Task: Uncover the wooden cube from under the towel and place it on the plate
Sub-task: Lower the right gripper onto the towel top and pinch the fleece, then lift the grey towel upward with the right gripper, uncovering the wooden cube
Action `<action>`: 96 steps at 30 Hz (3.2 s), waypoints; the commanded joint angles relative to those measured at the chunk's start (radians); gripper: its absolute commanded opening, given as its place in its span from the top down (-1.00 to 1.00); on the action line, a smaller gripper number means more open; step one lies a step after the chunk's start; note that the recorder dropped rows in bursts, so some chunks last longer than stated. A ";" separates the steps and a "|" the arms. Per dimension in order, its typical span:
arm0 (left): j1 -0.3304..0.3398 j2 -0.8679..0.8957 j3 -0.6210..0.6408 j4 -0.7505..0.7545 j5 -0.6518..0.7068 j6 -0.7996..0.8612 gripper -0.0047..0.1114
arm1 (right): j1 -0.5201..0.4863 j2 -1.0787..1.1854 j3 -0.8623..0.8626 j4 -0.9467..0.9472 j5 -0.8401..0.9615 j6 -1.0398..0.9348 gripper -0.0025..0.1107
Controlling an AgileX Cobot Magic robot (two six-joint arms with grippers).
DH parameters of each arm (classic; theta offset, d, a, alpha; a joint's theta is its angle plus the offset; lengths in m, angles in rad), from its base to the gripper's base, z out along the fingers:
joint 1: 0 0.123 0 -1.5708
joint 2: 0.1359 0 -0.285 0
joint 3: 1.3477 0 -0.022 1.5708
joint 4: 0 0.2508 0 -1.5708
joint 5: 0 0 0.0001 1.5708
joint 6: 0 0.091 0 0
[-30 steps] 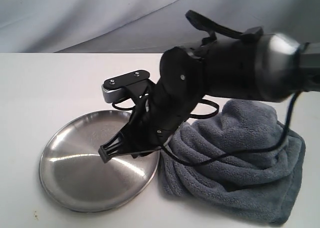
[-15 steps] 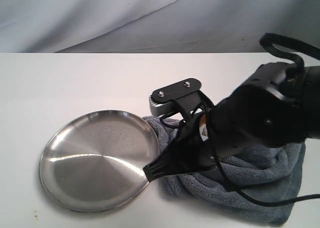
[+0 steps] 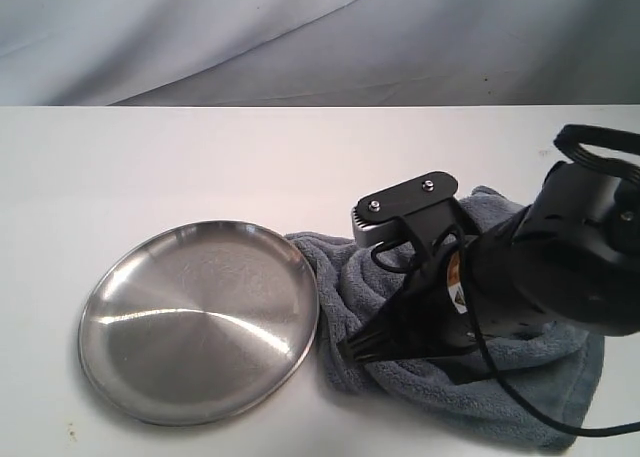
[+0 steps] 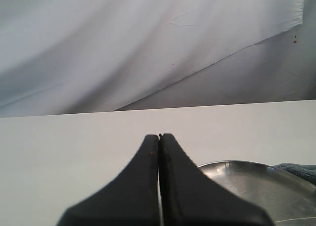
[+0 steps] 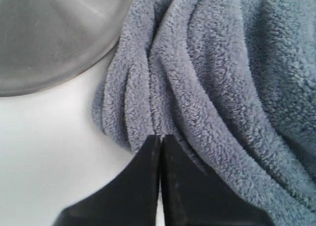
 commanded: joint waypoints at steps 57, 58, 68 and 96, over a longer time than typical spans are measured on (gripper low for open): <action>-0.005 -0.004 0.004 -0.002 -0.003 -0.003 0.92 | -0.452 0.116 -0.430 0.187 0.466 -0.287 -0.34; -0.005 -0.004 0.004 -0.002 -0.003 -0.003 0.92 | -0.452 0.122 -0.430 0.181 0.466 -0.287 -0.34; -0.005 -0.004 0.004 -0.002 -0.003 -0.003 0.92 | -0.452 0.250 -0.430 0.179 0.456 -0.284 -0.32; -0.005 -0.004 0.004 -0.002 -0.003 -0.003 0.92 | -0.450 0.297 -0.430 0.179 0.467 -0.264 0.96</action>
